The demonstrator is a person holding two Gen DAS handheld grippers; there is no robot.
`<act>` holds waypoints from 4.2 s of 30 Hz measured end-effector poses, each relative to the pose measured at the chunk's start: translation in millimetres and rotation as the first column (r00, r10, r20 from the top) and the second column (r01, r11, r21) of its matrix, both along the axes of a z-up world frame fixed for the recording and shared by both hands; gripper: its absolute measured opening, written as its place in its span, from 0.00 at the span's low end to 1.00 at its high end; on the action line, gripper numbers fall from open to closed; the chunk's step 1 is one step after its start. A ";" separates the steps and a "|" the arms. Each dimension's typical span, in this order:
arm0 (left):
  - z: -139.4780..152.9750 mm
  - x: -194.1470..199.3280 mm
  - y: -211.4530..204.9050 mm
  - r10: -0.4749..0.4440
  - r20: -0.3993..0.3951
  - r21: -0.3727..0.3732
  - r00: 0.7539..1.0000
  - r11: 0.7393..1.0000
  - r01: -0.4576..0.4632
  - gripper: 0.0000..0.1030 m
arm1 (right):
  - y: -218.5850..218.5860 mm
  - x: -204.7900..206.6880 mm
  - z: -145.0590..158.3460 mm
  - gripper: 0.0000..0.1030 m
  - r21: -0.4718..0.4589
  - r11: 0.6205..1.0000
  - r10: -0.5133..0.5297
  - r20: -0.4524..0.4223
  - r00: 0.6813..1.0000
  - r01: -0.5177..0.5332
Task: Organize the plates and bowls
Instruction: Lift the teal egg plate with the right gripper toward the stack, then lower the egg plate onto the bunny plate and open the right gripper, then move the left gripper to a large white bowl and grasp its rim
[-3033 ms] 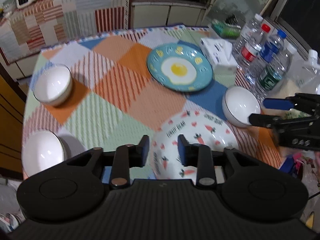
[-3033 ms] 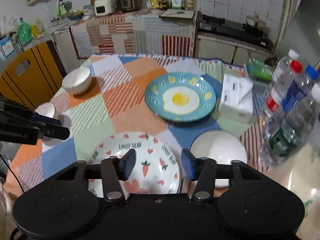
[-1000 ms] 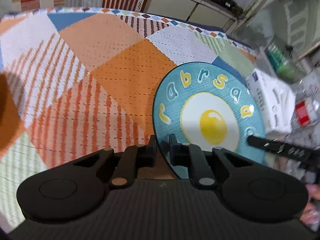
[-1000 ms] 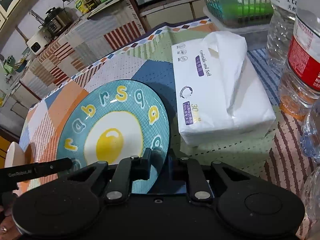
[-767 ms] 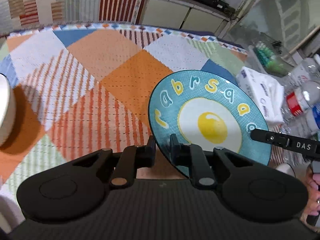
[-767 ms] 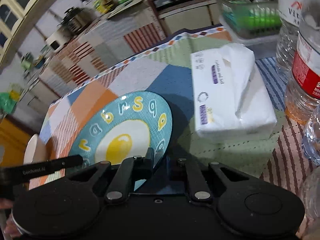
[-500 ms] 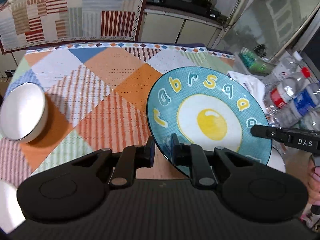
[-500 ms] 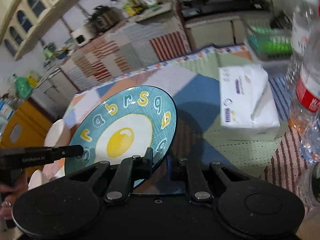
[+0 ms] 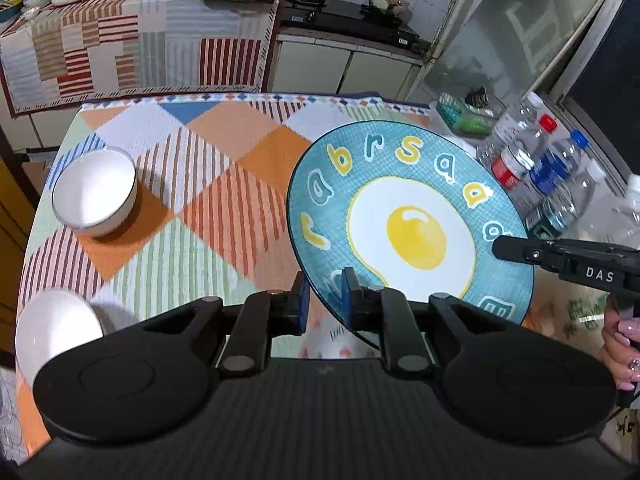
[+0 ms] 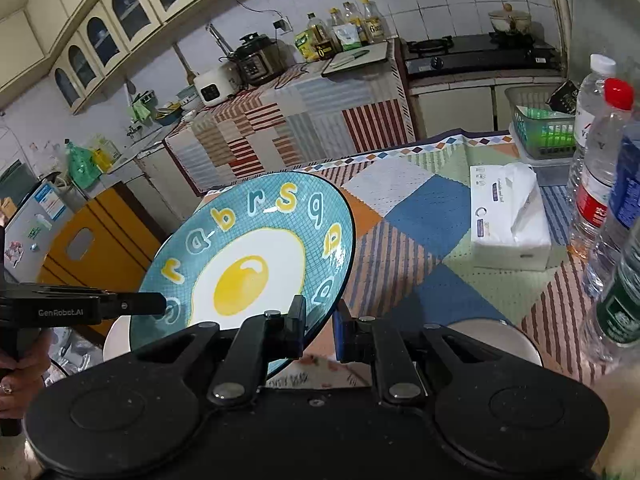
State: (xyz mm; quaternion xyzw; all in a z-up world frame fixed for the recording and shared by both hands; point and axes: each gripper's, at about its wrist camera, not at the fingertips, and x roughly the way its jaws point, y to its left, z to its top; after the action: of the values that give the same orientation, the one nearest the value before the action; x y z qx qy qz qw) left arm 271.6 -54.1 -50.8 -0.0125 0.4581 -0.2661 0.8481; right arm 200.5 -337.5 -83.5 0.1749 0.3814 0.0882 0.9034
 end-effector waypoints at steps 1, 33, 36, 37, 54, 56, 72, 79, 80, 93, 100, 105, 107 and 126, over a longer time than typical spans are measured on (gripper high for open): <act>-1.4 -5.4 1.6 0.001 -0.006 0.001 1.000 1.000 -0.001 0.13 | 1.9 -5.6 0.6 0.17 -0.003 1.000 0.004 -0.004 1.000 -0.004; -80.7 -57.1 12.5 -0.107 -0.193 0.064 0.975 0.991 0.121 0.14 | 19.3 -75.9 -79.7 0.17 0.066 0.996 -0.044 -0.242 0.969 0.062; -80.3 -58.7 11.1 -0.117 -0.181 0.067 0.976 0.989 0.131 0.14 | 19.4 -77.2 -79.6 0.17 0.065 0.995 -0.055 -0.238 0.970 0.073; -81.2 -59.1 10.3 -0.118 -0.182 0.068 0.976 0.989 0.133 0.14 | 19.8 -77.5 -80.3 0.17 0.063 0.995 -0.060 -0.239 0.969 0.077; -97.2 -59.8 5.6 -0.126 -0.222 0.083 0.967 0.986 0.147 0.18 | 36.7 -67.5 -81.3 0.20 -0.058 0.996 -0.084 -0.298 0.951 0.069; -99.9 -60.4 4.2 -0.123 -0.230 0.093 0.965 0.985 0.147 0.19 | 44.3 -64.3 -79.3 0.22 -0.106 0.993 -0.089 -0.314 0.945 0.058; -112.2 -64.7 -8.8 -0.113 -0.265 0.148 0.958 0.977 0.156 0.21 | 78.0 -52.5 -83.7 0.30 -0.381 0.924 -0.123 -0.344 0.931 -0.019; -102.0 -68.7 -11.5 -0.114 -0.246 0.167 0.962 0.973 0.158 0.21 | 83.4 -61.6 -79.0 0.29 -0.464 0.885 -0.096 -0.260 0.961 -0.037; -98.8 -69.4 -11.6 -0.115 -0.244 0.163 0.963 0.974 0.158 0.21 | 80.9 -64.3 -73.5 0.29 -0.452 0.892 -0.095 -0.241 0.966 -0.025; -40.3 -69.5 -45.8 -0.191 -0.131 0.122 0.973 0.971 0.207 0.24 | 31.8 -91.8 -42.7 0.46 -0.417 0.902 -0.156 -0.076 0.985 0.111; -19.7 -55.4 -80.8 -0.227 -0.052 0.127 0.972 0.964 0.232 0.40 | 12.9 -90.5 -57.5 0.68 -0.384 0.918 -0.147 -0.086 0.985 0.104; -28.5 -42.5 -106.7 -0.211 -0.013 0.075 0.977 0.975 0.211 0.55 | 3.9 -78.0 -82.4 0.70 -0.393 0.911 -0.176 -0.091 0.980 0.127; -39.7 -35.8 -117.9 -0.201 -0.001 0.056 0.980 0.978 0.201 0.56 | -0.1 -72.4 -91.0 0.71 -0.389 0.910 -0.195 -0.090 0.977 0.146; -131.2 6.0 -207.8 -0.282 -0.070 0.044 0.957 0.957 0.285 0.41 | -27.2 -43.8 -145.1 0.85 -0.394 0.909 -0.153 -0.011 0.988 0.136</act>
State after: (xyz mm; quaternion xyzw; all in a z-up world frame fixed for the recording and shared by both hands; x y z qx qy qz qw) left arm 277.6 -261.9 -182.1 0.0675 0.4884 -0.3722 0.7864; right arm 156.7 -364.8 -228.5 0.0202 0.3960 -0.0605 0.9160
